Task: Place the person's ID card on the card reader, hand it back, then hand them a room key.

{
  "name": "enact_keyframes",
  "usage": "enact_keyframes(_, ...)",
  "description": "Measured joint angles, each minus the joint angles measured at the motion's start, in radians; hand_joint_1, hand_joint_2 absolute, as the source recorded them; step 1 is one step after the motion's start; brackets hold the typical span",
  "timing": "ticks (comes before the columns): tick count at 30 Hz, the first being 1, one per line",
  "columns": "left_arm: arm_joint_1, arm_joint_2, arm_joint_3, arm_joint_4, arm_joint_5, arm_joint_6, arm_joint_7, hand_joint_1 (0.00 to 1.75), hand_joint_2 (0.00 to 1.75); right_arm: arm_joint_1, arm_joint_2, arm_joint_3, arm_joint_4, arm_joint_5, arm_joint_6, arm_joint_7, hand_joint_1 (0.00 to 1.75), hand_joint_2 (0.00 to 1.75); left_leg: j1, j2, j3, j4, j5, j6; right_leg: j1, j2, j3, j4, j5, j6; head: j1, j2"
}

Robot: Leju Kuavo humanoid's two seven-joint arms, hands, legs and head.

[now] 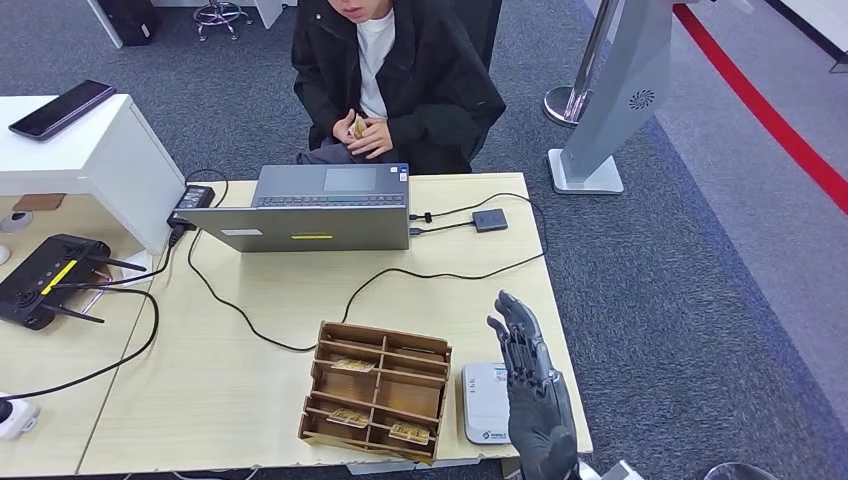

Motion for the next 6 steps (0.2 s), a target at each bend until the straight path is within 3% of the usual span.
enact_keyframes(6,0.0,0.0,0.0,0.0,0.0,0.002,0.0,0.0,0.0,0.016,-0.004,-0.008,0.01,-0.012,-0.001,-0.001,0.0,0.0,0.0,0.0,0.0,0.0,0.0,0.0,0.0,0.0,0.0,0.0,0.0,0.0,0.0,0.0)
